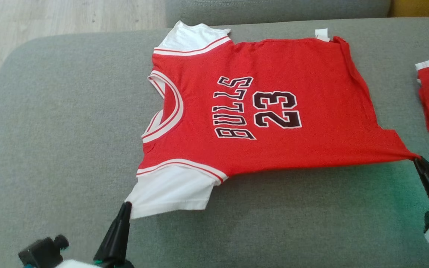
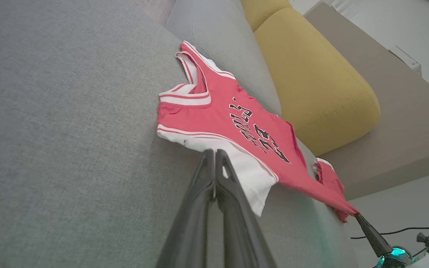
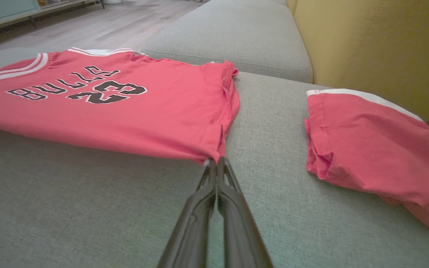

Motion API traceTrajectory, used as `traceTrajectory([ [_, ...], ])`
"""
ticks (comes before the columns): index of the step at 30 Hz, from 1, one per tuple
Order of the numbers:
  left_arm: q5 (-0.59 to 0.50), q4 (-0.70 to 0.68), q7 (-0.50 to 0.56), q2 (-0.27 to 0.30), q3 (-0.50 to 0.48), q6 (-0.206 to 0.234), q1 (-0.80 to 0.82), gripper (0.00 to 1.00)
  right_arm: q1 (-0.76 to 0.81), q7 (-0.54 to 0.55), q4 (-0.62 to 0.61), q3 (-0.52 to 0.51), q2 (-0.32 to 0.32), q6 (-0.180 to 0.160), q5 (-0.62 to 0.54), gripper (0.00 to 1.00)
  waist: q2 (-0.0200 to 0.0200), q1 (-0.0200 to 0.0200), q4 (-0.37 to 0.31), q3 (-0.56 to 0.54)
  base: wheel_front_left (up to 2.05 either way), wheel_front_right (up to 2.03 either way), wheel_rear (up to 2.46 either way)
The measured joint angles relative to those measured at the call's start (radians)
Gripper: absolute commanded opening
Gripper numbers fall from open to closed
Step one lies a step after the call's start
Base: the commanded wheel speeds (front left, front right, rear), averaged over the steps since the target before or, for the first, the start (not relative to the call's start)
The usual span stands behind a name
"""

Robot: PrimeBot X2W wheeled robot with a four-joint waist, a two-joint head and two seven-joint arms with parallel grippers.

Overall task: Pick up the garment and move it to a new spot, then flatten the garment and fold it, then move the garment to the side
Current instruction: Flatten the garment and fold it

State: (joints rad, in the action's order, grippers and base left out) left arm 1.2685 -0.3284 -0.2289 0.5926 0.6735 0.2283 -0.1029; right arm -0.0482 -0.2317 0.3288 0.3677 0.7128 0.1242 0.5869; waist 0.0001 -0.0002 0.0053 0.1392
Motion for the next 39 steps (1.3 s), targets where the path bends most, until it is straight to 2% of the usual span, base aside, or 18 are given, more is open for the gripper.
traceTrajectory([
  [5, 0.019, 0.015, 0.029, -0.017, -0.011, -0.014, 0.065, 0.00, -0.005, 0.057, -0.034, -0.039, -0.026, 0.000, 0.003, 0.00, 0.0000, 0.0000, -0.004, 0.017, 0.00, 0.00, 0.00],
  [10, -0.004, 0.133, 0.069, -0.066, -0.020, -0.056, 0.277, 0.00, -0.093, 0.113, -0.038, -0.046, -0.057, 0.000, 0.001, 0.00, 0.0000, 0.0001, -0.014, 0.071, 0.00, 0.00, 0.00],
  [15, -0.012, 0.273, 0.107, -0.141, -0.017, -0.110, 0.488, 0.00, -0.242, 0.149, 0.001, -0.040, -0.081, 0.000, -0.018, 0.00, 0.0000, 0.0003, -0.027, 0.135, 0.00, 0.00, 0.00],
  [21, -0.042, 0.433, 0.123, -0.194, -0.024, -0.170, 0.685, 0.00, -0.391, 0.142, 0.076, -0.018, -0.082, 0.000, -0.026, 0.00, -0.0001, 0.0004, -0.037, 0.212, 0.00, 0.00, 0.00],
  [26, -0.068, 0.522, 0.092, -0.226, -0.044, -0.212, 0.805, 0.00, -0.485, 0.115, 0.133, 0.012, -0.084, 0.000, -0.026, 0.00, -0.0001, 0.0005, -0.040, 0.265, 0.00, 0.00, 0.00],
  [31, -0.107, 0.583, 0.071, -0.232, -0.052, -0.239, 0.867, 0.00, -0.552, 0.083, 0.185, 0.052, -0.099, 0.000, -0.025, 0.00, -0.0001, 0.0004, -0.040, 0.299, 0.00, 0.00, 0.00],
  [32, -0.108, 0.595, 0.063, -0.235, -0.053, -0.239, 0.873, 0.00, -0.563, 0.081, 0.196, 0.062, -0.103, 0.000, -0.023, 0.26, -0.0001, 0.0004, -0.038, 0.302, 0.00, 0.00, 0.00],
  [33, -0.108, 0.610, 0.059, -0.240, -0.054, -0.238, 0.878, 0.34, -0.571, 0.076, 0.208, 0.072, -0.105, 0.000, -0.021, 0.95, -0.0001, 0.0004, -0.036, 0.304, 0.00, 0.00, 0.00],
  [34, -0.108, 0.622, 0.055, -0.245, -0.055, -0.238, 0.880, 1.00, -0.579, 0.068, 0.218, 0.081, -0.108, 0.000, -0.014, 1.00, -0.0001, 0.0004, -0.034, 0.305, 0.00, 0.00, 0.00],
  [37, -0.126, 0.642, 0.040, -0.251, -0.051, -0.237, 0.878, 1.00, -0.585, 0.040, 0.242, 0.097, -0.113, 0.000, 0.004, 1.00, -0.0001, 0.0004, -0.030, 0.299, 0.00, 0.00, 0.00],
  [39, -0.171, 0.645, 0.022, -0.243, -0.038, -0.213, 0.871, 1.00, -0.584, 0.025, 0.254, 0.109, -0.115, 0.000, 0.012, 1.00, -0.0001, 0.0002, -0.029, 0.289, 0.00, 0.00, 0.00],
])
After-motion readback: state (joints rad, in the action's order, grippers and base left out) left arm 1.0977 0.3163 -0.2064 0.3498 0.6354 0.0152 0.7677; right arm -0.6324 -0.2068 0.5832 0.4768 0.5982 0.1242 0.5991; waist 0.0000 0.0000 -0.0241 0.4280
